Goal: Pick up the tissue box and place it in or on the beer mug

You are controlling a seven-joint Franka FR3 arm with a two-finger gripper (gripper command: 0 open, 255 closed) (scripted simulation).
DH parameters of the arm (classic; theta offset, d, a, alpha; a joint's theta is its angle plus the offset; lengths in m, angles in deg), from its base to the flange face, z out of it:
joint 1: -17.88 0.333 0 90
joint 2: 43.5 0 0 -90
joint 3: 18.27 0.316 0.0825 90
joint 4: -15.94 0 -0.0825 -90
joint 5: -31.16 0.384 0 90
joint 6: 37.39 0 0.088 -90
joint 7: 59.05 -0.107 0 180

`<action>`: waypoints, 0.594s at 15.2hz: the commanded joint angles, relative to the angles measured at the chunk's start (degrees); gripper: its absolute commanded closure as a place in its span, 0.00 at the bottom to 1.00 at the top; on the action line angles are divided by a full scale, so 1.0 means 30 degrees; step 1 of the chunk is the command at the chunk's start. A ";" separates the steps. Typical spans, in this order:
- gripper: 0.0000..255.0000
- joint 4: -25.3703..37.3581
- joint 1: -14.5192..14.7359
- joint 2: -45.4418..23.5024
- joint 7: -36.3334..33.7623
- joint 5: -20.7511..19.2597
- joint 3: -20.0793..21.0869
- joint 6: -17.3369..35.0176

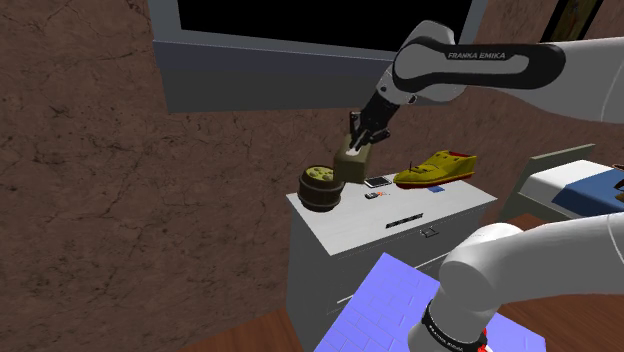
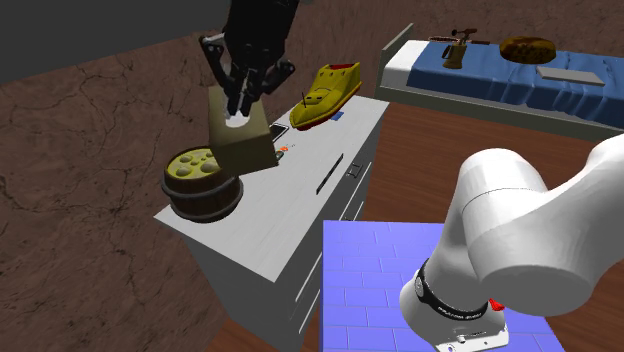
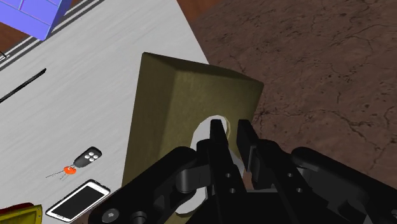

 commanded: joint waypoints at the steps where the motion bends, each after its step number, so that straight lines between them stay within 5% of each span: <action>1: 1.00 0.1206 0.0108 -0.1477 0.0199 0.0047 -0.0207 0.0237; 9: 1.00 0.7329 0.0573 -0.7694 0.1089 0.0613 -0.1159 0.0177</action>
